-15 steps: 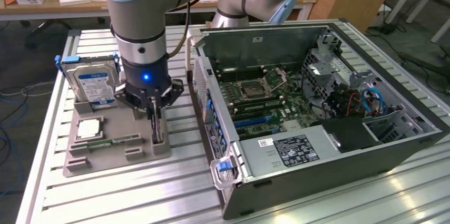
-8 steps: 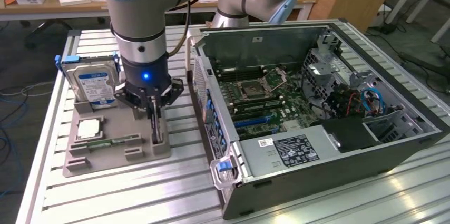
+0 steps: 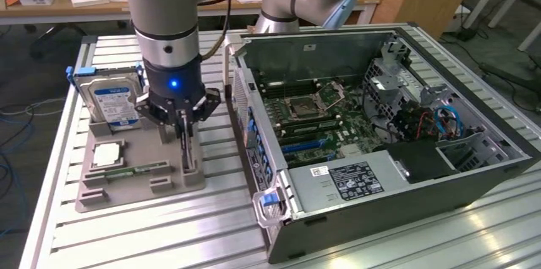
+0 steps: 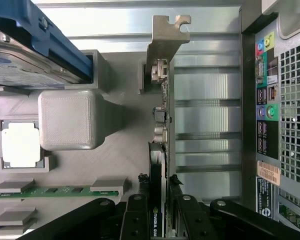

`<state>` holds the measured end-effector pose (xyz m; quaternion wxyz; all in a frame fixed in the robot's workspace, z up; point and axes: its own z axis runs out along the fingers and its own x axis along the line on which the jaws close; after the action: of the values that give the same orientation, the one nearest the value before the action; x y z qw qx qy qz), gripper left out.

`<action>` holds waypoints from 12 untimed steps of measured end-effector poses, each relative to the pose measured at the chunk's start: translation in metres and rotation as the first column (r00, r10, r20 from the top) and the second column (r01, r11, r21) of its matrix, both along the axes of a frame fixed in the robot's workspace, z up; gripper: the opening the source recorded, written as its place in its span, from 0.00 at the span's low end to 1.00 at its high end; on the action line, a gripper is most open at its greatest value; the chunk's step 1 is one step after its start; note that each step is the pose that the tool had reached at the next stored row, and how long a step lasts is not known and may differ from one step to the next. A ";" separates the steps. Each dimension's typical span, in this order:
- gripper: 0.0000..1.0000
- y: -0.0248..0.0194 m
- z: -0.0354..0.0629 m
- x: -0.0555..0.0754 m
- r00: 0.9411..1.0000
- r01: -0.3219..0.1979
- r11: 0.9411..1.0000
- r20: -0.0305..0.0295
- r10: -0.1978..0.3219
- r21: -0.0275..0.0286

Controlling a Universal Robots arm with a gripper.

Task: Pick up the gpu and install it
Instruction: 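Pick up the gpu and move the gpu toward the slot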

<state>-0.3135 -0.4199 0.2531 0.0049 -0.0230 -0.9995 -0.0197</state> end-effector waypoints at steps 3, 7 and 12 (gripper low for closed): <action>0.26 0.0000 0.0062 0.000 1.000 0.000 1.000 0.000 0.000 0.000; 0.26 0.0000 0.0161 0.000 1.000 0.000 1.000 0.000 0.000 0.000; 0.26 0.0000 0.0288 0.000 1.000 0.000 1.000 0.000 0.000 0.000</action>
<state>-0.3135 -0.4199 0.2819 0.0049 -0.0230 -0.9995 -0.0196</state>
